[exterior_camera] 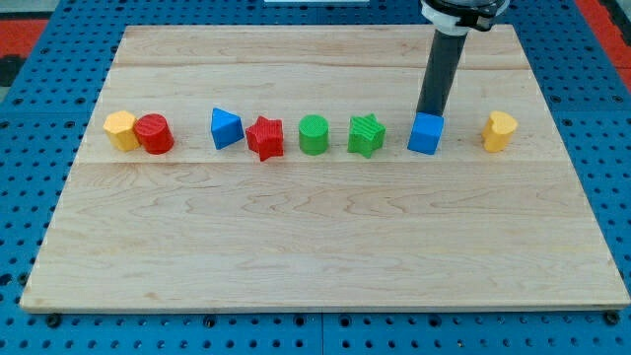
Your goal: Place your hand at the right center
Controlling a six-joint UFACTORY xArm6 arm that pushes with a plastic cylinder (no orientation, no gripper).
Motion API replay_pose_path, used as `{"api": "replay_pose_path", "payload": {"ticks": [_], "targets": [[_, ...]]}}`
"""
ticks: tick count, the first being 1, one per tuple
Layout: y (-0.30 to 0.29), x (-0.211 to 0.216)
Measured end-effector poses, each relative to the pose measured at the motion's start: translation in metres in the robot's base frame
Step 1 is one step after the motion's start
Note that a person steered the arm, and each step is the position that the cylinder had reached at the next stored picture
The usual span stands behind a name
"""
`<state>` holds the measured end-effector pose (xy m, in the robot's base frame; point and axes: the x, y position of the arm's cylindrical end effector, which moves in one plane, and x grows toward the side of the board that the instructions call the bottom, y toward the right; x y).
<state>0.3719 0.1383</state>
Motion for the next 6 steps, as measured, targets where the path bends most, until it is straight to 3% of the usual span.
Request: {"api": "replay_pose_path", "payload": {"ticks": [2, 4, 6], "targets": [[0.000, 0.000], [0.028, -0.029], [0.177, -0.027]]}}
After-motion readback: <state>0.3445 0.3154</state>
